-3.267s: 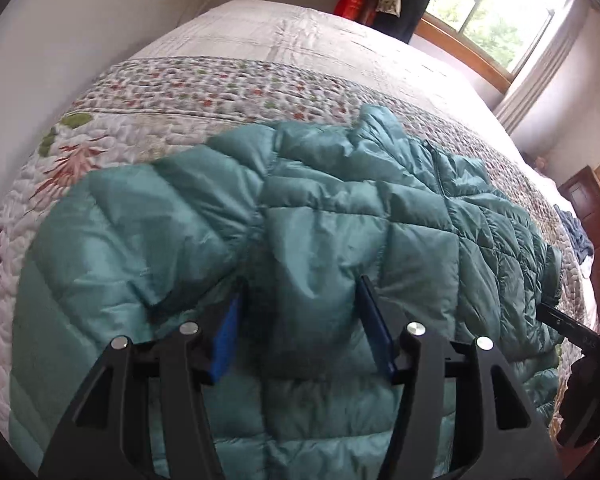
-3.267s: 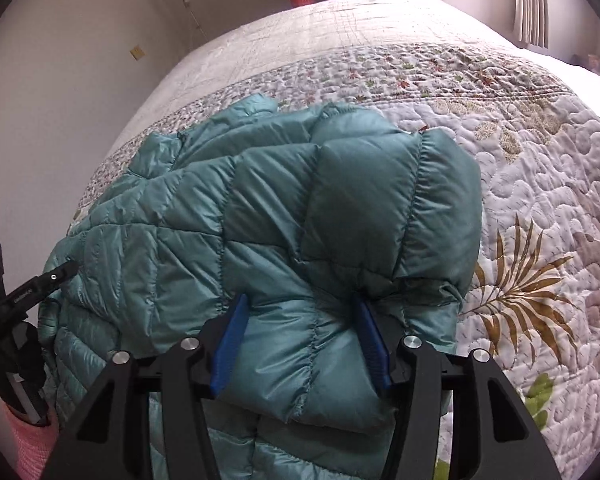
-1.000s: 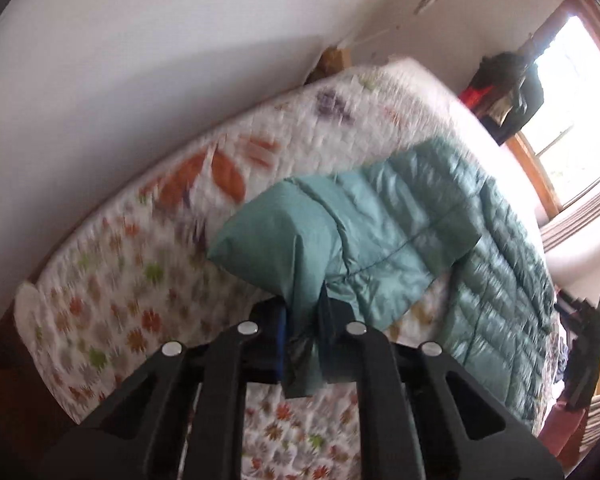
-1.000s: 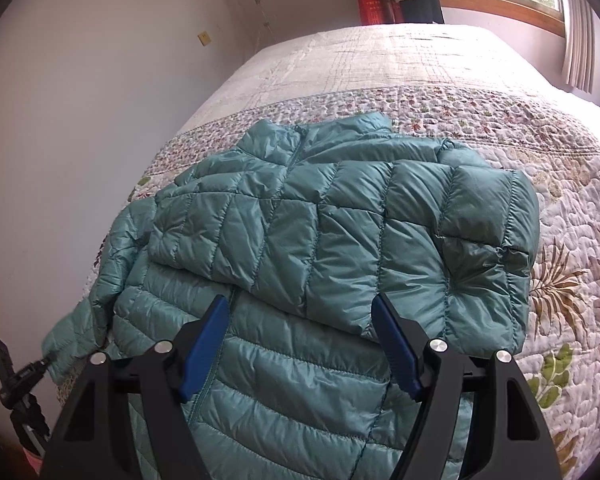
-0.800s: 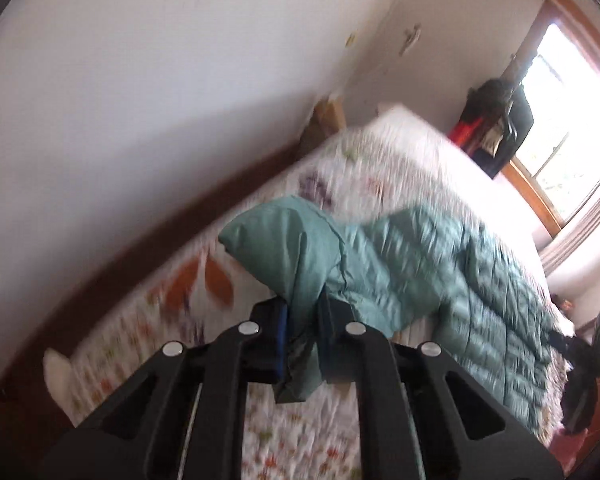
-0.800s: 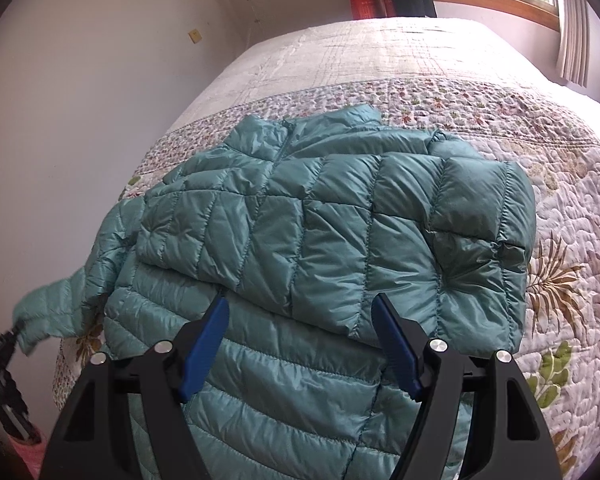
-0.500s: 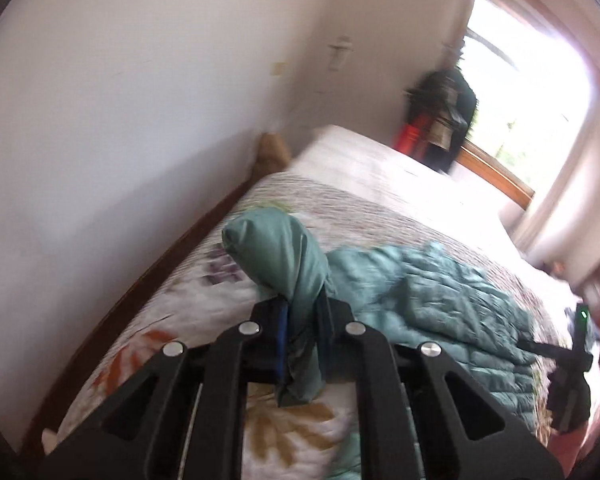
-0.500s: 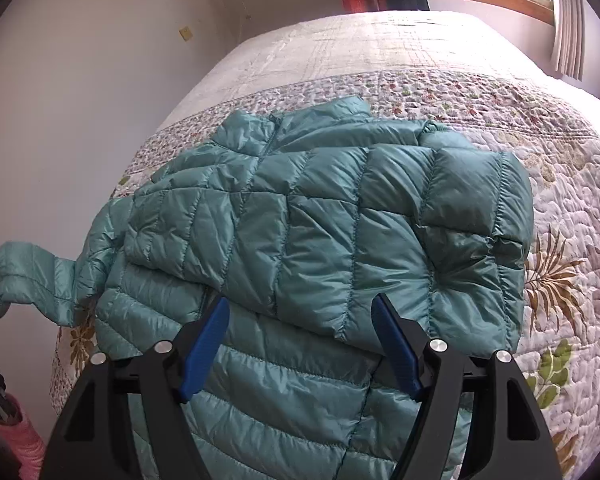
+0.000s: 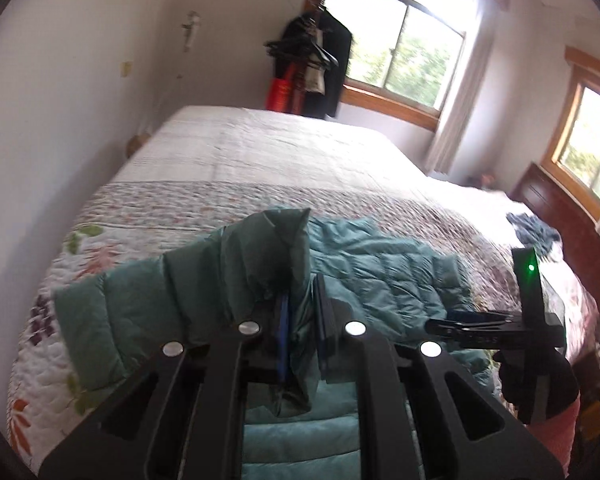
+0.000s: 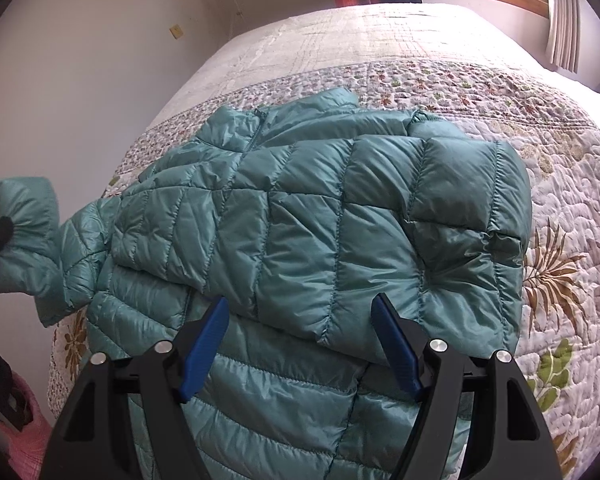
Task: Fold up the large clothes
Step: 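Grasp the other sleeve cuff with the left gripper and lift, then fold the held sleeve across the jacket body and release with the left gripper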
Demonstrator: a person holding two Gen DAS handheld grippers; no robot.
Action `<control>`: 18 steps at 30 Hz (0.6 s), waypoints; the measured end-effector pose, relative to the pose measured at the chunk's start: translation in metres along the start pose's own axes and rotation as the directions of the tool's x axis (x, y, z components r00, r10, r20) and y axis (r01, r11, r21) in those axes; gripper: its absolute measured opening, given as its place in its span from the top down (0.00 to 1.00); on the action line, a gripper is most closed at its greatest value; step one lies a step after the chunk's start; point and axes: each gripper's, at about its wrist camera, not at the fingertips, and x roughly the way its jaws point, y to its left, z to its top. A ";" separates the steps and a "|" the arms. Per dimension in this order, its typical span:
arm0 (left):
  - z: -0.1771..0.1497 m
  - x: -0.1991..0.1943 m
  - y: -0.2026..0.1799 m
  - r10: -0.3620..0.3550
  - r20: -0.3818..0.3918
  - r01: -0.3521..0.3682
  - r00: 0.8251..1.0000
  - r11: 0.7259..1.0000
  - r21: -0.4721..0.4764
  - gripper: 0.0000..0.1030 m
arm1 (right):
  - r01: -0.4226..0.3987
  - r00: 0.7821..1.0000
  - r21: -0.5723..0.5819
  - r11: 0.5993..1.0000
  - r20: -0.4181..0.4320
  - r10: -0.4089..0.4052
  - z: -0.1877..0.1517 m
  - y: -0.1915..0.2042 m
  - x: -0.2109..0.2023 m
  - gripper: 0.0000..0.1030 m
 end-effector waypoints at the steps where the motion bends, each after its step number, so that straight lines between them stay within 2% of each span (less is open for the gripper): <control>1: 0.000 0.010 -0.006 -0.009 -0.015 0.009 1.000 1.000 0.011 0.91 | 0.001 1.000 0.001 1.000 -0.001 -0.001 0.000 0.000 0.001 0.28; 8: -0.012 0.091 -0.028 -0.072 -0.152 0.077 0.986 0.997 0.024 0.91 | 0.005 1.000 0.017 1.000 -0.004 -0.005 0.001 -0.009 0.004 0.28; 11: -0.017 0.104 -0.021 -0.091 -0.195 0.091 0.977 0.996 -0.004 0.91 | 0.009 1.000 0.030 1.000 -0.005 -0.009 0.002 -0.013 0.004 0.28; 14: -0.021 0.091 -0.008 -0.117 -0.191 0.114 0.975 0.993 -0.028 0.91 | 0.011 1.000 0.025 1.000 0.000 -0.011 0.002 -0.013 0.005 0.28; 18: -0.018 0.030 0.013 -0.119 -0.075 0.118 0.990 0.993 -0.013 0.90 | -0.054 0.998 0.011 0.998 -0.009 0.054 -0.001 -0.003 0.005 0.28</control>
